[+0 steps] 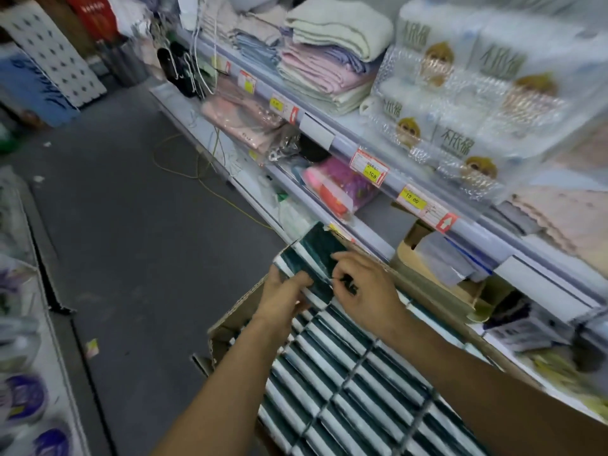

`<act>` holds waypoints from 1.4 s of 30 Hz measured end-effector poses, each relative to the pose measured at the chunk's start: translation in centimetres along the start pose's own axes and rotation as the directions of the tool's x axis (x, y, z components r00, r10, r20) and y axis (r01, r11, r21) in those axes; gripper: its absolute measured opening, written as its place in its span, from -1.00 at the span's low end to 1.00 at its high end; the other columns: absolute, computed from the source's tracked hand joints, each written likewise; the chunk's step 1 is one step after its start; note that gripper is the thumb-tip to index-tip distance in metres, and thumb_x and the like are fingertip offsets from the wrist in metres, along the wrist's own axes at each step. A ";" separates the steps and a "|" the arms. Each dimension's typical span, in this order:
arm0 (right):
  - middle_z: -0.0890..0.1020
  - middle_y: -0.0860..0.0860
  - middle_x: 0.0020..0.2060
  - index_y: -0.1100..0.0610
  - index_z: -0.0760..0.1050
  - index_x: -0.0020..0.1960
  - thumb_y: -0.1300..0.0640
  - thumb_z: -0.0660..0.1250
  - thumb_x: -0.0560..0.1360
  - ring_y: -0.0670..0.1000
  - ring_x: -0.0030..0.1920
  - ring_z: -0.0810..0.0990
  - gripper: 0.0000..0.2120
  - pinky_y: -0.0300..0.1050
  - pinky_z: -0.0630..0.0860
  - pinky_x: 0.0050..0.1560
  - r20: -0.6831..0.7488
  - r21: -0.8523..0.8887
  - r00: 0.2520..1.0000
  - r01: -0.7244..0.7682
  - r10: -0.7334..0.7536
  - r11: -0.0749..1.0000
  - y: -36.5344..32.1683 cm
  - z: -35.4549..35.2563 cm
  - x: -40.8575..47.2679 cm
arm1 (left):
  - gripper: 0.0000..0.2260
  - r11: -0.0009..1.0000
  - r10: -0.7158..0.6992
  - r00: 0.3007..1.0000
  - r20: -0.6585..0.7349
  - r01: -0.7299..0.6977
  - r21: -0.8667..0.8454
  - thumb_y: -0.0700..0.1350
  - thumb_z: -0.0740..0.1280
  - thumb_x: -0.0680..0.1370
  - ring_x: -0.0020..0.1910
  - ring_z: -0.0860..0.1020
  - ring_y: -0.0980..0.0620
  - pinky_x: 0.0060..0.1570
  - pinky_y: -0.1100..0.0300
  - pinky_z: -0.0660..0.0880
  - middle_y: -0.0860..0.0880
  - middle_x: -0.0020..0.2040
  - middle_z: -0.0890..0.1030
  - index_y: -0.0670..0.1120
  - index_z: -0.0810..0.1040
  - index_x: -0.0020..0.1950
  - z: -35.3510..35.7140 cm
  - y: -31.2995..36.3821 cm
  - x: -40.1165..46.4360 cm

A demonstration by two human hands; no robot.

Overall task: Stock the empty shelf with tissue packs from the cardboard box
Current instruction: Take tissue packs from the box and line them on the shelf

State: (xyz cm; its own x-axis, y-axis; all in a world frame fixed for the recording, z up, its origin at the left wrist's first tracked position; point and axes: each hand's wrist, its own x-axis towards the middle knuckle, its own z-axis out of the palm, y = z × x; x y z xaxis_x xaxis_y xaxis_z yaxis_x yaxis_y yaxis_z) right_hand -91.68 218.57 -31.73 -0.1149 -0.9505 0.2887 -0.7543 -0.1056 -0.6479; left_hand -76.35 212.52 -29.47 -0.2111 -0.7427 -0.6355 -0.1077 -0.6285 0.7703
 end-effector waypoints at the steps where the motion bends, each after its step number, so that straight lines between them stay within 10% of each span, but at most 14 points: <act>1: 0.63 -0.02 0.01 0.08 0.46 -0.16 0.13 0.28 0.46 0.00 0.17 0.57 -0.96 0.14 0.51 0.05 -0.031 0.002 1.000 0.001 -0.001 1.000 -0.9 -0.8 -0.7 | -0.62 0.997 -0.007 0.998 0.067 0.012 -0.072 -0.24 0.36 0.53 -0.29 0.48 0.01 -0.12 0.02 0.56 -0.08 -0.14 0.55 -0.05 0.39 0.31 -0.1 0.5 -1.7; 7: 0.56 -0.11 0.20 -0.01 0.53 -0.02 0.01 0.30 0.49 -0.10 0.24 0.46 -0.90 0.07 0.39 0.24 -0.134 0.016 0.990 0.040 -0.038 0.999 -7.6 -7.1 -5.3 | -0.62 0.989 0.114 0.983 0.142 -0.099 -0.114 -0.02 0.49 0.47 -0.16 0.68 0.03 -0.32 0.19 0.56 -0.05 -0.02 0.72 -0.04 0.55 0.25 1.7 3.0 -9.4; 11: 0.48 -0.16 0.16 -0.02 0.48 0.19 -0.07 0.30 0.54 -0.20 0.18 0.45 -0.74 -0.05 0.47 0.18 -0.311 0.175 0.916 -0.206 0.252 0.963 -10.4 -13.8 -7.3 | -0.66 0.976 0.182 0.934 0.308 -0.211 0.061 0.03 0.46 0.48 -0.02 0.68 0.02 -0.08 0.08 0.59 0.01 0.05 0.71 0.03 0.57 0.23 3.0 5.0 -13.5; 15: 0.47 -0.11 0.14 -0.04 0.30 0.39 -0.09 0.45 0.43 -0.19 0.01 0.51 -0.40 -0.35 0.53 -0.15 -0.164 0.458 0.806 -0.448 0.568 0.768 -13.3 -21.7 -8.6 | -0.51 0.959 0.112 0.814 0.570 -0.238 0.151 0.10 0.50 0.43 0.15 0.64 -0.09 0.22 -0.10 0.52 -0.07 0.15 0.67 -0.05 0.57 0.29 5.6 6.9 -18.1; 26: 0.71 0.12 -0.09 0.22 0.57 0.03 0.12 0.53 0.40 0.10 -0.11 0.71 -0.72 0.03 0.66 -0.09 -0.451 0.758 0.544 -0.185 0.708 0.625 -17.5 -37.4 -20.3 | -0.33 0.973 0.083 0.517 0.852 -0.228 0.044 0.02 0.58 0.31 0.21 0.59 -0.19 0.07 -0.07 0.61 -0.21 0.25 0.60 -0.15 0.51 0.36 18.7 7.3 -31.9; 32: 0.69 0.10 -0.12 0.18 0.52 0.00 0.00 0.50 0.41 0.04 -0.18 0.69 -0.68 -0.08 0.60 -0.26 -0.580 0.739 0.389 -0.119 0.716 0.663 -17.6 -47.1 -30.9 | -0.57 0.959 0.104 0.454 0.885 -0.282 0.032 -0.08 0.48 0.44 -0.09 0.69 -0.09 -0.31 0.13 0.62 -0.18 0.08 0.68 -0.19 0.56 0.27 27.9 5.2 -41.0; 42: 0.62 0.14 -0.20 0.24 0.52 -0.03 0.05 0.44 0.47 0.08 -0.28 0.63 -0.74 -0.08 0.60 -0.33 -0.517 0.733 0.418 -0.234 0.747 0.638 -16.3 -61.0 -47.4 | -0.78 0.888 0.173 0.385 0.907 -0.459 0.025 -0.12 0.37 0.56 -0.04 0.68 -0.05 -0.13 0.11 0.64 -0.15 0.07 0.69 -0.15 0.57 0.18 42.5 1.7 -53.0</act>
State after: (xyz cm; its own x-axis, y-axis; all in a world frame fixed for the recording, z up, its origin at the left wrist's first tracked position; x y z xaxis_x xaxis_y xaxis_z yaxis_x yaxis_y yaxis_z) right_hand -113.36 283.14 8.12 -0.9457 -0.3250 0.0012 0.0192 -0.0594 -0.9980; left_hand -106.64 260.61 7.70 -0.9807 -0.1853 -0.0630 -0.0228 -0.2119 0.9770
